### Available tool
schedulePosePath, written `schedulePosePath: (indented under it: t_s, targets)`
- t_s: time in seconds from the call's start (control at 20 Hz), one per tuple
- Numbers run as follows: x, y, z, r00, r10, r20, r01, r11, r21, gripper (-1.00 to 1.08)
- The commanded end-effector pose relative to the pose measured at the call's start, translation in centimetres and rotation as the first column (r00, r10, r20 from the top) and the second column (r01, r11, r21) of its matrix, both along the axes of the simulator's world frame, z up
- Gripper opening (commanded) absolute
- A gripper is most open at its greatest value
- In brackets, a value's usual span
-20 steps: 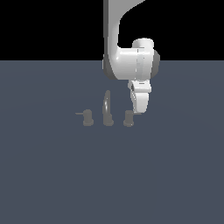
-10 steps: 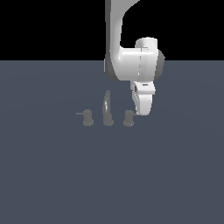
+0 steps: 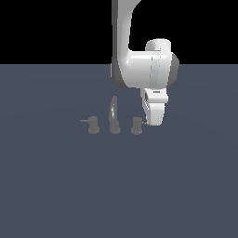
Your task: Turn on the faucet by rotating a designated handle.
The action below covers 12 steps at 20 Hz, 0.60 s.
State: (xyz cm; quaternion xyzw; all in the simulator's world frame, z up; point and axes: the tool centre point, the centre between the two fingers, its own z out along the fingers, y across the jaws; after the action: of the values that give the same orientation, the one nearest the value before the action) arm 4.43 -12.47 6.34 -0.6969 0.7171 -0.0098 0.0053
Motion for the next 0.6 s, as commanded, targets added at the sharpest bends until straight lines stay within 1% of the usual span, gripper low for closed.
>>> schedulePosePath:
  t_s: [0.0, 0.15, 0.2, 0.55]
  targets:
    - [-1.5, 0.7, 0.0, 1.000, 0.006, -0.019, -0.005, 1.000, 0.007, -1.00]
    - [-2.1, 0.8, 0.0, 1.000, 0.005, -0.021, -0.004, 1.000, 0.007, -1.00]
    - [-1.6, -0.3, 0.0, 1.000, -0.009, -0.012, 0.009, 1.000, 0.000, -1.00]
    - [-3.2, 2.7, 0.0, 1.000, -0.001, -0.018, 0.001, 1.000, 0.004, -1.00]
